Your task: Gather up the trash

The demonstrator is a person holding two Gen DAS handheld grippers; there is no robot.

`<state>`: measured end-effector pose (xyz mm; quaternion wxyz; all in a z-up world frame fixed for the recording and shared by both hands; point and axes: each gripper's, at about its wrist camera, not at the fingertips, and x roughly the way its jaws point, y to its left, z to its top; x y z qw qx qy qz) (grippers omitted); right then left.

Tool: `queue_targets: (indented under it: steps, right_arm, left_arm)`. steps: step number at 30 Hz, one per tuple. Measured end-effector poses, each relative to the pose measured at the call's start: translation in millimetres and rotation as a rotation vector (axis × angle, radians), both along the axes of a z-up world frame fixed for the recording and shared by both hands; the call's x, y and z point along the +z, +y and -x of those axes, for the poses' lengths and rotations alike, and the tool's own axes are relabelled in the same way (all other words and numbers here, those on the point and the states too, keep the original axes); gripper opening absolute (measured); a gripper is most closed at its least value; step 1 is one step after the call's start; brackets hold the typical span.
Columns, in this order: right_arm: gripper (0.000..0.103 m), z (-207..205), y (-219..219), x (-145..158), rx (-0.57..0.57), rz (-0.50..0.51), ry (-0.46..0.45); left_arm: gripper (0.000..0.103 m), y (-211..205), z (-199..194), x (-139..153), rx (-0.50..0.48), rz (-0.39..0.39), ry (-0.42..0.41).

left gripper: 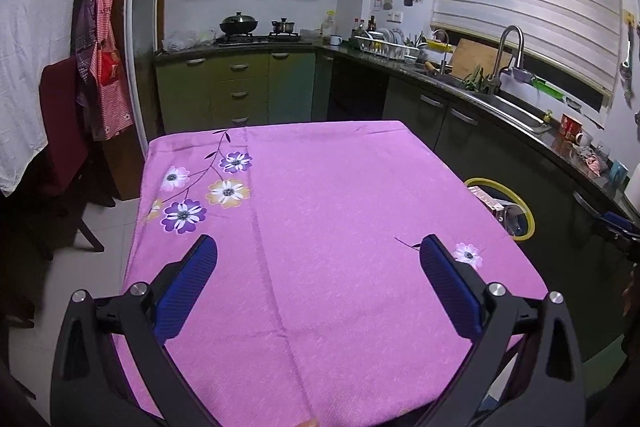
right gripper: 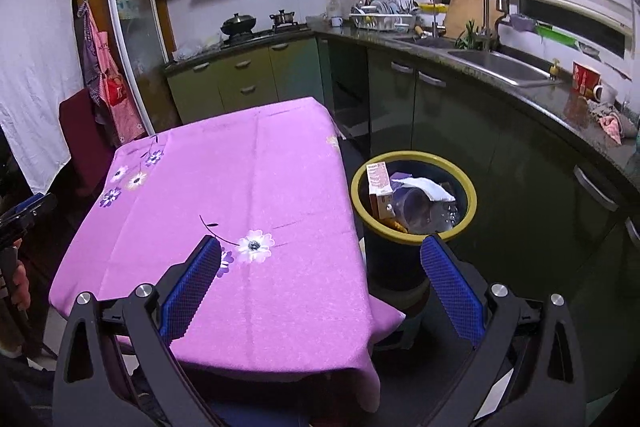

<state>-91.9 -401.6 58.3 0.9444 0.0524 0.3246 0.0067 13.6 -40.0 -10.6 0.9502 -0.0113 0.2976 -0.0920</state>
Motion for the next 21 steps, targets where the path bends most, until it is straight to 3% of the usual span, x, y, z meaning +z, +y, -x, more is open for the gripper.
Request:
queue_targets:
  steps: [21]
  right_arm:
    - [0.098, -5, 14, 4, 0.052, 0.003, -0.006]
  left_arm:
    - [0.097, 6, 5, -3, 0.014, -0.013, 0.006]
